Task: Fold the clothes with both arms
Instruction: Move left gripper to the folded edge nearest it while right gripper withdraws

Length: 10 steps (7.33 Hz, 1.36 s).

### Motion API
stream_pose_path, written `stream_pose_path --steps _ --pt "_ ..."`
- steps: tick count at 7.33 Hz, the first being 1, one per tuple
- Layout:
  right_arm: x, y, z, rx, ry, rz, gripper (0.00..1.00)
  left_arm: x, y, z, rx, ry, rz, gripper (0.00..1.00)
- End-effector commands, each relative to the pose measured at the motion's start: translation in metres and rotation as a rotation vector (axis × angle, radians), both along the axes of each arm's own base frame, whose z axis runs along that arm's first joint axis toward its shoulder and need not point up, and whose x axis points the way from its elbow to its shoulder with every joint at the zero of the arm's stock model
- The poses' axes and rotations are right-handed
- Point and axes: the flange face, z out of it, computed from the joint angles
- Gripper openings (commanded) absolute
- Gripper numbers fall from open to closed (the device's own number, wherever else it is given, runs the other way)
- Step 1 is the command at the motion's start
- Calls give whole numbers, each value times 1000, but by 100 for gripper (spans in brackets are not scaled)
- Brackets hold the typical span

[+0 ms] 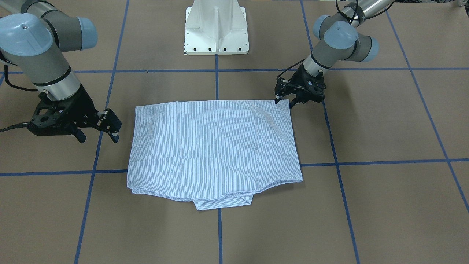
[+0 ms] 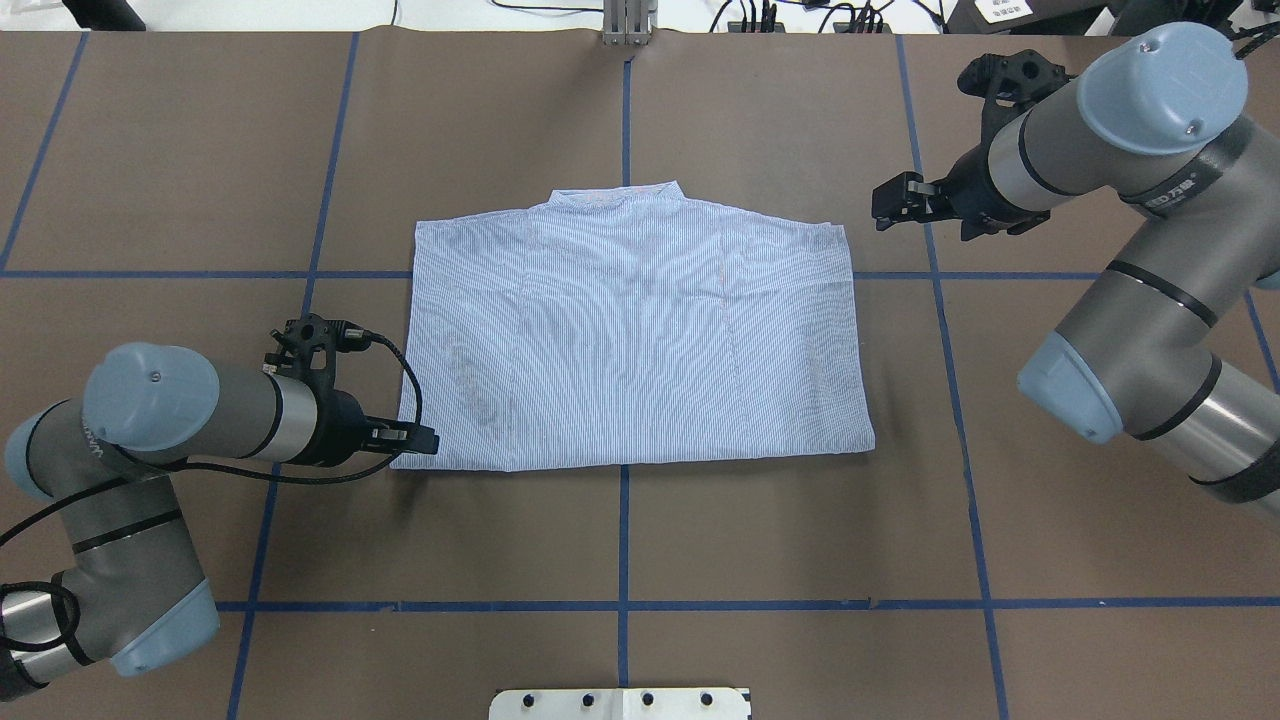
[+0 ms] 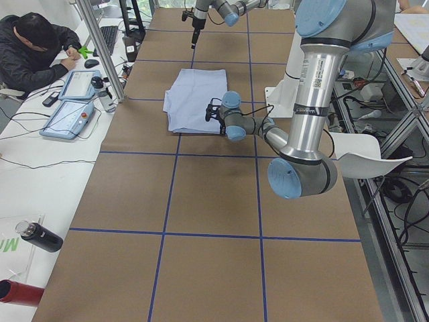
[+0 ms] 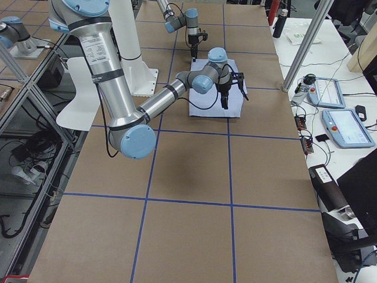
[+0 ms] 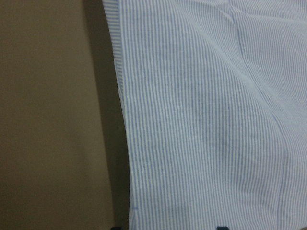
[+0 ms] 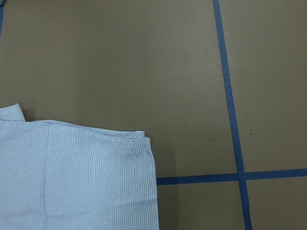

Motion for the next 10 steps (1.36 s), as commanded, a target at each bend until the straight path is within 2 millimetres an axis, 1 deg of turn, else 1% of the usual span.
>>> stream_pose_path --steps 1,6,7,8,9,10 --pt "0 0 0 -1 1 3 100 1 0 3 -3 -5 2 65" --pt "0 1 -1 -3 -3 5 100 1 1 3 -7 -7 6 65" --pt "0 1 0 -4 -2 5 100 1 1 1 -7 -5 6 62" --pt "0 1 0 -6 -2 6 100 2 1 2 -9 -6 9 52" --pt "0 0 0 -6 -2 7 100 4 4 2 -10 -7 15 46" --pt "0 0 0 -6 -2 7 100 5 5 3 -11 -9 18 37"
